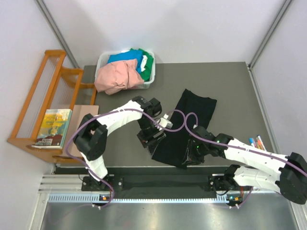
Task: Fold and stack the t-shirts
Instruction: Fold the tshirt
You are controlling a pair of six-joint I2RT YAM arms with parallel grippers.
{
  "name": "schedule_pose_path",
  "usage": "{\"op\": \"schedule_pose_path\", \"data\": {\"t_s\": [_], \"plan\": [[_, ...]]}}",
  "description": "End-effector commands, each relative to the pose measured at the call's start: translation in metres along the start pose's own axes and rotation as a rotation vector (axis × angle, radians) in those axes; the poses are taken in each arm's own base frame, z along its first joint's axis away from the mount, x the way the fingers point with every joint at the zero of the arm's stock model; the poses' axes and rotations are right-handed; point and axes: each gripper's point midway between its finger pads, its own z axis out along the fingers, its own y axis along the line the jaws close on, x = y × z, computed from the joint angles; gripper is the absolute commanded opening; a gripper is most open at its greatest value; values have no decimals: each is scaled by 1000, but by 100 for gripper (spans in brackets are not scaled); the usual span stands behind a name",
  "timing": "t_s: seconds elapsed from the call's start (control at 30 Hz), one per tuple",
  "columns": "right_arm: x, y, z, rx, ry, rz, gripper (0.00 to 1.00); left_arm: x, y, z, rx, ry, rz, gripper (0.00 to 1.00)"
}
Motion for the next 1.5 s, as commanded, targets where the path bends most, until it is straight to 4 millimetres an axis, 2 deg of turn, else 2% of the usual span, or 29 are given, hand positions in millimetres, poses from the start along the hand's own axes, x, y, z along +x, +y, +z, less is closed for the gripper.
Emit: {"op": "schedule_pose_path", "data": {"t_s": [0.0, 0.13, 0.2, 0.23, 0.27, 0.3, 0.33, 0.37, 0.53, 0.57, 0.6, 0.7, 0.83, 1.0, 1.2, 1.33, 1.47], "plan": [[-7, 17, -2, -34, -26, -32, 23, -16, 17, 18, -47, -63, -49, 70], [-6, 15, 3, -26, -15, -37, 23, -41, 29, 21, -122, -214, -36, 66], [-6, 12, 6, -12, -6, -33, 23, -50, 34, 17, -166, -273, -32, 59], [-6, 13, 6, -16, -6, -34, 23, -48, 36, 22, -165, -285, -49, 52], [-6, 13, 7, -15, -4, -30, 23, -62, 36, 16, -178, -369, -29, 46], [-6, 13, 7, -16, -4, -31, 23, -64, 37, 17, -181, -396, -32, 41], [-6, 14, 7, -18, -6, -25, 23, -59, 39, 25, -179, -401, -76, 35], [-6, 14, 6, -20, -6, -22, 23, -69, 40, 23, -187, -457, -68, 35], [-9, 12, 5, -23, -15, 1, 24, -61, 50, 46, -181, -454, -162, 48], [-9, 11, 6, -19, -13, 7, 24, -60, 48, 46, -180, -463, -165, 58], [-8, 8, 6, -14, -11, 12, 24, -60, 47, 48, -175, -473, -166, 64], [-9, 4, 7, -10, -14, 26, 25, -51, 39, 54, -154, -468, -172, 74], [-10, -3, 8, 4, -15, 47, 25, -44, 39, 61, -139, -439, -183, 74], [-12, -7, 8, 20, -16, 57, 25, -33, 22, 65, -66, -404, -155, 74], [-13, -9, 7, 33, -20, 60, 25, -20, 7, 70, 4, -373, -127, 64], [-15, -8, 6, 36, -28, 61, 25, -19, 4, 70, 11, -358, -116, 61], [-16, -6, 5, 37, -27, 60, 25, -19, 5, 74, 14, -347, -114, 52]]}}
